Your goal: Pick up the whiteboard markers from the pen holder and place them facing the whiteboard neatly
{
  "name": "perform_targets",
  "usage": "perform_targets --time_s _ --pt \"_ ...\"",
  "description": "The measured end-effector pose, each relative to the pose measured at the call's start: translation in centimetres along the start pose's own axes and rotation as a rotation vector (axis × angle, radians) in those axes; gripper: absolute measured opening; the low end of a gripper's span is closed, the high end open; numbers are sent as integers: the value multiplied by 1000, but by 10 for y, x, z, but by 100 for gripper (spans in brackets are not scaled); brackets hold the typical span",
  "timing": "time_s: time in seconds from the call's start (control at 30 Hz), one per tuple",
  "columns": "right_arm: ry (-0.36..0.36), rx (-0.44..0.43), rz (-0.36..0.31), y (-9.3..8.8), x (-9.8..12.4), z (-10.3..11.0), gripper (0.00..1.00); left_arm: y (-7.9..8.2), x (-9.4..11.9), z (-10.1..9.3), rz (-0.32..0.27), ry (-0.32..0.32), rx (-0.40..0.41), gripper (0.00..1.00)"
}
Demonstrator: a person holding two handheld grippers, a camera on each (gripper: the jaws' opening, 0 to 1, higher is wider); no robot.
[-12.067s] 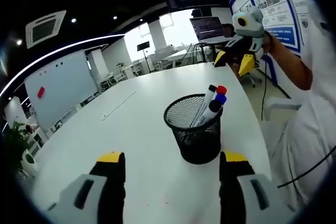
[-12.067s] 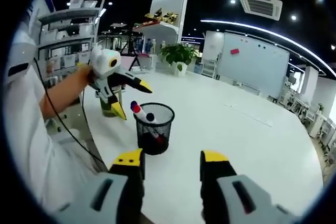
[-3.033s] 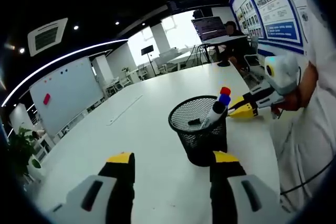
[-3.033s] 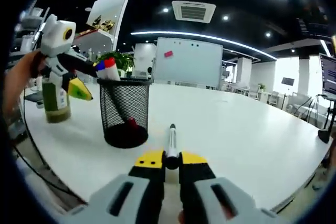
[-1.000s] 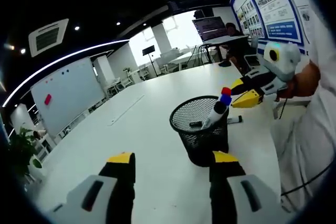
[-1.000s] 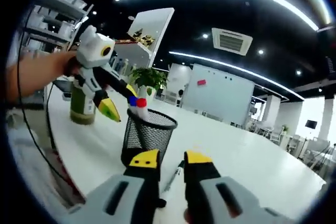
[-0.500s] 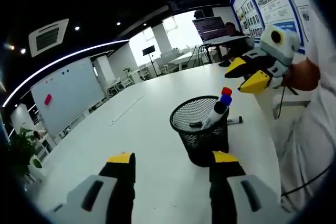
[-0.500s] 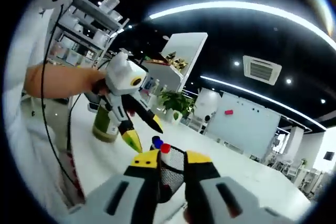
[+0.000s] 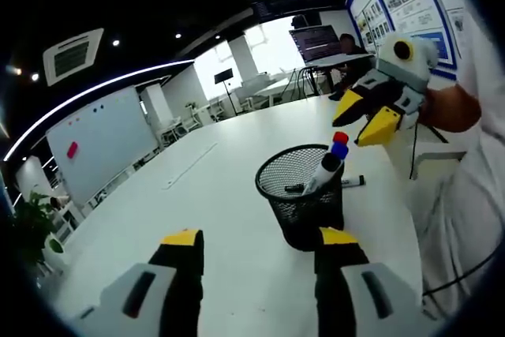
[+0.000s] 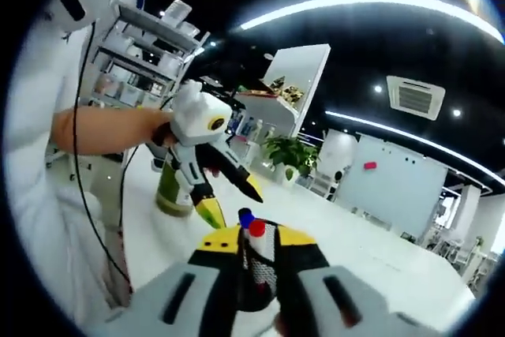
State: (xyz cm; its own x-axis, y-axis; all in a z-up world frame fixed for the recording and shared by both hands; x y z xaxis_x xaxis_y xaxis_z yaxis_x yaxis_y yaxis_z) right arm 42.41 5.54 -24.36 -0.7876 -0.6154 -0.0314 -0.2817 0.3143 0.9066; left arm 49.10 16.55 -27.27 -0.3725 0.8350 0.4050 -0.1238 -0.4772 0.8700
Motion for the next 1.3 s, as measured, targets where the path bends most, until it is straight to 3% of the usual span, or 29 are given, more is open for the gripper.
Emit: perform_targets --time_s 0.27,0.6,1.3 --pt "46 55 -11 3 -8 3 16 0 0 0 0 0 0 58" --pt "108 0 -9 -3 -13 1 13 -1 -1 2 0 -1 1 58" --pt "96 -20 -15 -1 -13 -1 9 -2 -1 4 7 -9 21 62"
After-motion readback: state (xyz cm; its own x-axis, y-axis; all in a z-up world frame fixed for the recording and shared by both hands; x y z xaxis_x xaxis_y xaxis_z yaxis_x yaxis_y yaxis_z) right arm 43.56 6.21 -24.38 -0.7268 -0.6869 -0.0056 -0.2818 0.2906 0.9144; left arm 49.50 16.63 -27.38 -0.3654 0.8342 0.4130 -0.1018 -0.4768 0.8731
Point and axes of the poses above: the point that each gripper's makers call its tool centre point, and the gripper's own axes: x roughly backward along the fingers, z roughly to its left, y roughly out of its top, the point moved 3 cm from there along x, roughly backward along the fingers, and after that the axes turned 6 degrees about -y, right-handed, at the moved point
